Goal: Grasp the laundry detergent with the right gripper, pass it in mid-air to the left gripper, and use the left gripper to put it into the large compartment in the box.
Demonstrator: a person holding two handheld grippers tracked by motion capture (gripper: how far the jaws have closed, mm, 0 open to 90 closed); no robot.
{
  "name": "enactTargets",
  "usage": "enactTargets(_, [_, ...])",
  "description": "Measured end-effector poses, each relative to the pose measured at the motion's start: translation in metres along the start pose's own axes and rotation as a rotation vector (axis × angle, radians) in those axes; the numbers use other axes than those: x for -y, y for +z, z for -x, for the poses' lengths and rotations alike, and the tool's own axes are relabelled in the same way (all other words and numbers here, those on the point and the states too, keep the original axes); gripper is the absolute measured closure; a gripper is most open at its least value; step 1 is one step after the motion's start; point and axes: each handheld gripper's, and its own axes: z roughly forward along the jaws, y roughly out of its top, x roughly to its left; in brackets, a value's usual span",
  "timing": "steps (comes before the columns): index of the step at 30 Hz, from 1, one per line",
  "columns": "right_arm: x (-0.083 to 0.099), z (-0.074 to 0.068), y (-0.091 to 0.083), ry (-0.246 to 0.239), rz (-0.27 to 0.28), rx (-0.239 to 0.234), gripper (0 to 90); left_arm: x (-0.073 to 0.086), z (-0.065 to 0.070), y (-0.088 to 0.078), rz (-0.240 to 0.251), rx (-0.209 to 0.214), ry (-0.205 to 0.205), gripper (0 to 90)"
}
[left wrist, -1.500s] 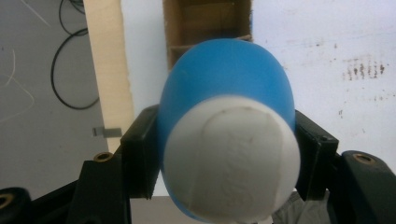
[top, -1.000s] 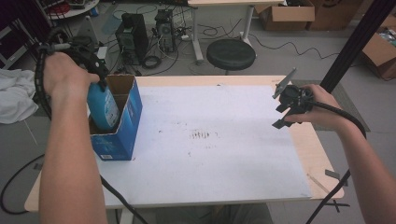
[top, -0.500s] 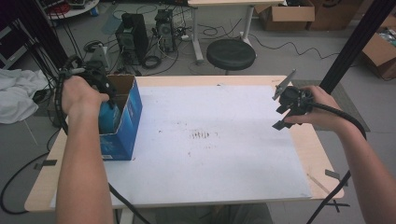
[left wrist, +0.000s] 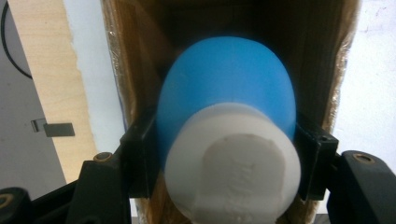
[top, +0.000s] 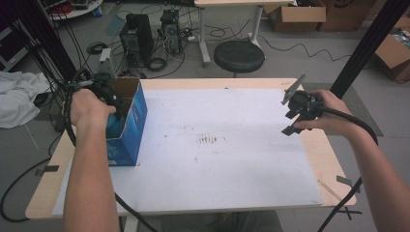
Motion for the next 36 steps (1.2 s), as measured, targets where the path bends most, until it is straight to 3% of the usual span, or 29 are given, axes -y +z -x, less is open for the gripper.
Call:
enactTargets(13, [0.002, 0.0, 0.003, 0.004, 0.001, -0.004, 30.9, -0.002, 0.003, 0.015, -0.03, -0.014, 0.005, 38.2])
enactTargets(36, [0.002, -0.001, 0.008, 0.002, -0.013, -0.012, 30.7, -0.001, 0.004, 0.017, -0.018, -0.016, 0.009, 37.6])
